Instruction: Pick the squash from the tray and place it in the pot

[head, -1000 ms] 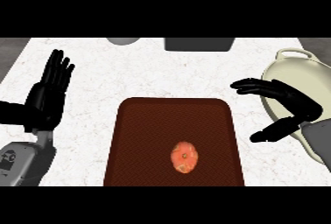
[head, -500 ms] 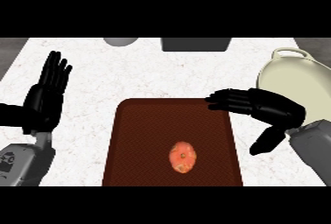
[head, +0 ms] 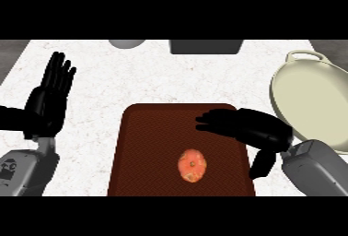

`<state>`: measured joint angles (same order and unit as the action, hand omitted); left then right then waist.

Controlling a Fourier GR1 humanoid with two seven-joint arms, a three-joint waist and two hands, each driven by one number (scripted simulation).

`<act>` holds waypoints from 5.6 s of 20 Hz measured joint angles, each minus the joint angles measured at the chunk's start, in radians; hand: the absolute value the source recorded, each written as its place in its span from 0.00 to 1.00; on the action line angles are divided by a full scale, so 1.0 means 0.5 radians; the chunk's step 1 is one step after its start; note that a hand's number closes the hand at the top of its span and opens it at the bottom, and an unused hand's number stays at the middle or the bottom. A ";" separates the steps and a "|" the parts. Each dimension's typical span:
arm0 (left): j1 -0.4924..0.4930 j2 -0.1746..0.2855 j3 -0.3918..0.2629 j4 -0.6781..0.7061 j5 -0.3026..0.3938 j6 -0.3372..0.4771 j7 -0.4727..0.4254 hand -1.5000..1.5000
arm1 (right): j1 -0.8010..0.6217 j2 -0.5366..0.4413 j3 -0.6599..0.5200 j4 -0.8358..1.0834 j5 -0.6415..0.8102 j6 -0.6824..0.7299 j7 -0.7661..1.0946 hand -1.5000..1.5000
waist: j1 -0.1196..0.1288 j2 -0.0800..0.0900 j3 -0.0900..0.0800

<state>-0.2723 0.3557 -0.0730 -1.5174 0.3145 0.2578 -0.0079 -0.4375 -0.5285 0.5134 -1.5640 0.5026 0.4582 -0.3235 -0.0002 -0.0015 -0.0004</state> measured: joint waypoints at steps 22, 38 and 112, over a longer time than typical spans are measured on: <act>0.006 -0.156 0.183 -0.013 -0.200 -0.158 0.063 0.50 | 0.269 0.518 0.040 0.123 0.735 -0.064 -0.010 0.00 | 0.003 0.002 0.001; -0.020 -0.263 0.255 -0.020 -0.310 -0.227 0.084 0.50 | 0.186 0.935 0.013 0.705 1.114 -0.319 -0.160 0.00 | 0.006 -0.008 -0.007; -0.035 -0.304 0.356 -0.097 -0.363 -0.323 0.172 0.50 | 0.167 -0.053 -2.059 0.826 0.470 -0.976 -0.299 1.00 | 0.027 0.011 0.003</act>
<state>-0.2901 0.2036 0.1049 -1.5660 0.1330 0.0963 0.0781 -0.3539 -0.5548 -0.5159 -1.1511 0.7377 -0.0296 -0.4730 0.0131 0.0039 0.0011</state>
